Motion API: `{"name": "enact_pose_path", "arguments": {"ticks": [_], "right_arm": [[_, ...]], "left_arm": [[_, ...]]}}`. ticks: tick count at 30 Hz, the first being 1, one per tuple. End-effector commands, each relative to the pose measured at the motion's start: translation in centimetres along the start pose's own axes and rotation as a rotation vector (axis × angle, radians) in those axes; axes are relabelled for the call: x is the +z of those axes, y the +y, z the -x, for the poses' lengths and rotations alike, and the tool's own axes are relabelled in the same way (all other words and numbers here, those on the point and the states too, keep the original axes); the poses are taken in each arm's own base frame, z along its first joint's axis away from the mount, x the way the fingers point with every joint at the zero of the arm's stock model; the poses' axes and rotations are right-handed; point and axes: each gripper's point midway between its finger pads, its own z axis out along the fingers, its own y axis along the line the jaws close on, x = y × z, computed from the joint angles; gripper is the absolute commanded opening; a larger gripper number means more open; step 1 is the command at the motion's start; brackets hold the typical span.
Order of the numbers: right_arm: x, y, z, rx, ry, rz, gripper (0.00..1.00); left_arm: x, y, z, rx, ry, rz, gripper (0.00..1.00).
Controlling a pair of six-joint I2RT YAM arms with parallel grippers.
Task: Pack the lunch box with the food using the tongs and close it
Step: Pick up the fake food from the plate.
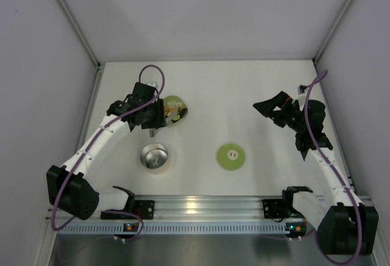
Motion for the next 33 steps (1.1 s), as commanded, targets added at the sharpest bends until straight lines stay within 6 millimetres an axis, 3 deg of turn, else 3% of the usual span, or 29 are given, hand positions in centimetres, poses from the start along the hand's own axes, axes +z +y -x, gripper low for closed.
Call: {"name": "enact_pose_path", "arguments": {"ticks": [1,19,33], "right_arm": [[0.3,1.0,1.2,-0.04,-0.047,0.039,1.0],[0.6,0.4,0.7,-0.035,-0.035,0.032,1.0],[0.6,0.3,0.6,-0.033,-0.034,0.034,0.99]], "left_arm": [[-0.3,-0.3,-0.2,0.019,-0.008,-0.019,0.49],[1.1,-0.1,-1.3,0.025,0.019,0.018,0.48],[0.8,0.1,-0.9,0.03,0.002,0.034,0.29]]}}
